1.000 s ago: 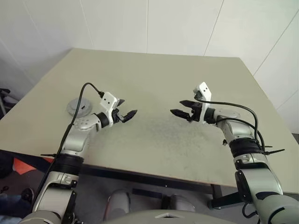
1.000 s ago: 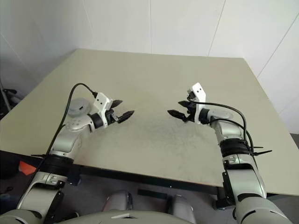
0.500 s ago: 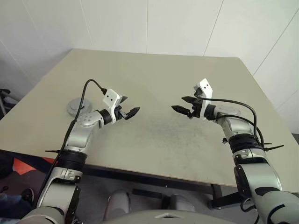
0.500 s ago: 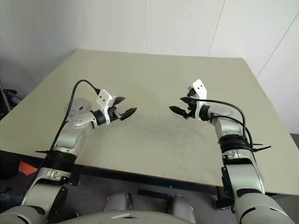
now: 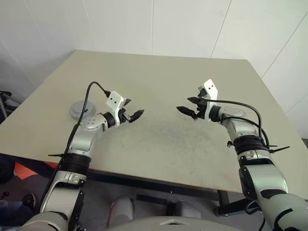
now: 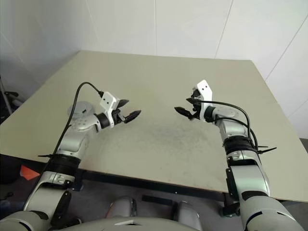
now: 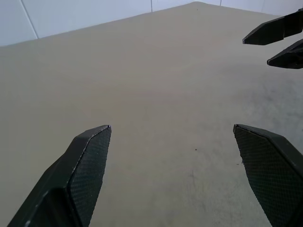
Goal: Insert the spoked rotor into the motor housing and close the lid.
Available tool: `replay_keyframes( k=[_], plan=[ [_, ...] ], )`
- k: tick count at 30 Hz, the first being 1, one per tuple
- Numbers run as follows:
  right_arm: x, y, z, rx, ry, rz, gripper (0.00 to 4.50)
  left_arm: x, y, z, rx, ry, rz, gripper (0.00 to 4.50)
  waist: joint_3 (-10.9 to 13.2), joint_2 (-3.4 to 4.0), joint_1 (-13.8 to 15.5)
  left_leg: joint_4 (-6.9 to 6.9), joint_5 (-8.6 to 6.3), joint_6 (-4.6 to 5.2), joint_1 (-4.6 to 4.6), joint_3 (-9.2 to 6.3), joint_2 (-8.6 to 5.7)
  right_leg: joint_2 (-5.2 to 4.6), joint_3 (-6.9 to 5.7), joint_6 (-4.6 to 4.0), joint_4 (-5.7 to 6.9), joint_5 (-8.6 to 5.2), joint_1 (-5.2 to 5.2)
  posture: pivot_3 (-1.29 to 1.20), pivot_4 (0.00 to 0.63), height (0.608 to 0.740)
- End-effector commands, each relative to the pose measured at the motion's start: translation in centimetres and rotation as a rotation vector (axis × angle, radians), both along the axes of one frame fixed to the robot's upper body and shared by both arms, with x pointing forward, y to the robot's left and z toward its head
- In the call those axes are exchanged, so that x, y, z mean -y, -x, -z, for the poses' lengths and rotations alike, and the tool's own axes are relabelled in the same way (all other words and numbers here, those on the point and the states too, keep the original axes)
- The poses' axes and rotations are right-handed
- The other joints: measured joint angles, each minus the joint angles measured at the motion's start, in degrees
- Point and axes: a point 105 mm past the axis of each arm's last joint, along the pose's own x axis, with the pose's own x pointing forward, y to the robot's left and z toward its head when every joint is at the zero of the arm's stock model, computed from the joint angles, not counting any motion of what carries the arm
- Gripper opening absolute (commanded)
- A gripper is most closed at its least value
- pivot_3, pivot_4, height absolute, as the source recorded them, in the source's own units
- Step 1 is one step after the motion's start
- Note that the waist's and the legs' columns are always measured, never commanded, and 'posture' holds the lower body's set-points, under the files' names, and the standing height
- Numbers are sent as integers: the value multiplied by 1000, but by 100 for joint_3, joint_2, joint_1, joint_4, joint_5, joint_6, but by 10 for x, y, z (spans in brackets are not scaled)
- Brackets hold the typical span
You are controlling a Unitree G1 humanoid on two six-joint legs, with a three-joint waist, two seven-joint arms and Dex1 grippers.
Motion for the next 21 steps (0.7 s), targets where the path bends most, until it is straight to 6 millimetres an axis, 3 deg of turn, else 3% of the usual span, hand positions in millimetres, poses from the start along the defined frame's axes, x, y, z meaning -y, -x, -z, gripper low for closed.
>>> replay_keyframes(
  k=[1,21],
  plan=[
    [-1,-7,-21,75,-13,-2,4366,-2,-4,-22,75,20,-3,4359,0,0,1,0,0,0,0,0,0,0,0,0,0,0,0,0,0,740],
    [-4,-12,-22,94,-10,18,4366,-5,-5,-23,76,21,-14,4359,0,1,0,0,-1,1,0,0,0,0,0,0,1,0,-1,0,0,740]
  ],
)
